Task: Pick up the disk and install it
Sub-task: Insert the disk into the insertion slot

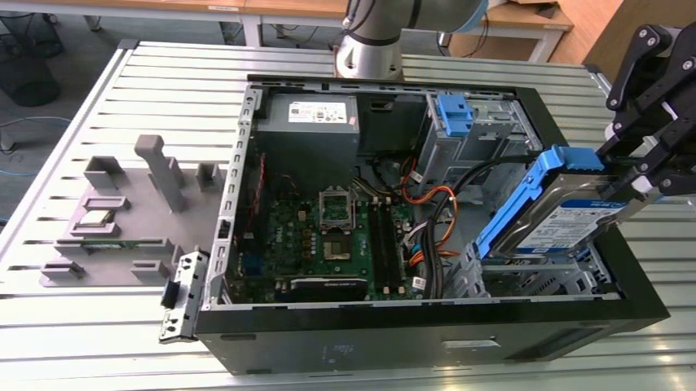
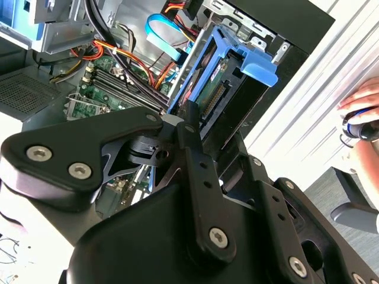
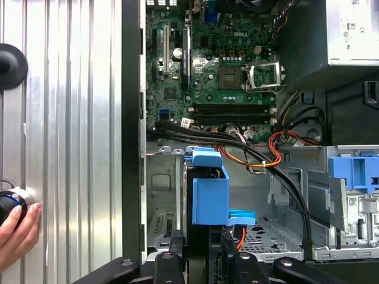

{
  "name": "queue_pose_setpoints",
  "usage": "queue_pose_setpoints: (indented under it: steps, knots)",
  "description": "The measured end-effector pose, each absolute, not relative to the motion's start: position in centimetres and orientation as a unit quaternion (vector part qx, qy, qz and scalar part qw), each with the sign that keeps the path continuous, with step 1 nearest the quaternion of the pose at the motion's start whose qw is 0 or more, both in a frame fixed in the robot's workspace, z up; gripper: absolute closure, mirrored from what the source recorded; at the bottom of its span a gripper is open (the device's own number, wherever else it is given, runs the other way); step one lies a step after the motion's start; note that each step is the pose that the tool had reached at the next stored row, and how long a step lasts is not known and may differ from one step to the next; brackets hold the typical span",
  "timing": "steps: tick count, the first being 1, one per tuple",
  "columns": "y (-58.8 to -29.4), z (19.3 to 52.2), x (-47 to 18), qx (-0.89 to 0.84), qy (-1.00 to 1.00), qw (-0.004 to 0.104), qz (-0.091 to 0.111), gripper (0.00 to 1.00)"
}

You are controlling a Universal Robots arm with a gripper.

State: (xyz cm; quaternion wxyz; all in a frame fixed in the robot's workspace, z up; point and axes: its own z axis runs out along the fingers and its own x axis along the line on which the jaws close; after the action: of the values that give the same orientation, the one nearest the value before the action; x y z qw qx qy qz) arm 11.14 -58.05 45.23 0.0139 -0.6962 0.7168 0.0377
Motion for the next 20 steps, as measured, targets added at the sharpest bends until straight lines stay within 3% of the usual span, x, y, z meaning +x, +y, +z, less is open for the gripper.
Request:
queue_pose_setpoints:
  steps: [20]
  knots:
    - [-58.04,45.16,11.19,-0.701,0.712,0.015,0.039,0.65]
